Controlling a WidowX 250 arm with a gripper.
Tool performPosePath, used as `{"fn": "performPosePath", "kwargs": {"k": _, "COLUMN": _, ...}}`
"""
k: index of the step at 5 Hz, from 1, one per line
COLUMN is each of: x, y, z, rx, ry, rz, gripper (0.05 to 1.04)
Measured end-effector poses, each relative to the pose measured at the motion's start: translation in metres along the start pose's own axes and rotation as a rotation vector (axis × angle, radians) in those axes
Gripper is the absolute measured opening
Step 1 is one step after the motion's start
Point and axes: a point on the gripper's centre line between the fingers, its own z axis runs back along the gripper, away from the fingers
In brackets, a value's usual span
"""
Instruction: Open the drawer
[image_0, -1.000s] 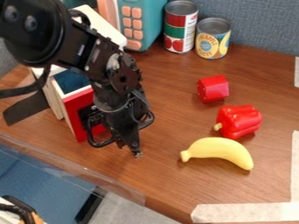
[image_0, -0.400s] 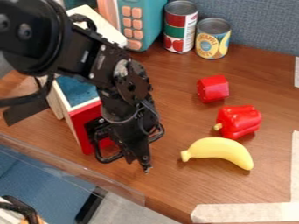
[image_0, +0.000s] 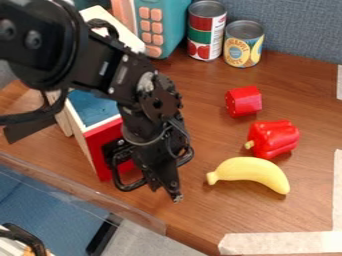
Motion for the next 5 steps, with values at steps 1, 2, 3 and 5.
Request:
{"fn": "performPosePath", "kwargs": {"k": 1, "x": 0.000, "y": -0.004, "z": 0.000, "rx": -0.011, "ry": 0.004, "rz": 0.002, "gripper": 0.117}}
{"fn": "performPosePath", "kwargs": {"k": 2, "x": 0.001, "y": -0.006, "z": 0.003, "rx": -0.020, "ry": -0.003, "rz": 0.008, "gripper": 0.159}}
{"fn": "performPosePath", "kwargs": {"k": 3, "x": 0.001, "y": -0.004, "z": 0.004, "rx": -0.016, "ry": -0.010, "rz": 0.009, "gripper": 0.383}}
{"fn": "performPosePath", "kwargs": {"k": 5, "x": 0.003, "y": 0.012, "z": 0.023, "rx": 0.000, "ry": -0.059, "rz": -0.038, "gripper": 0.965}}
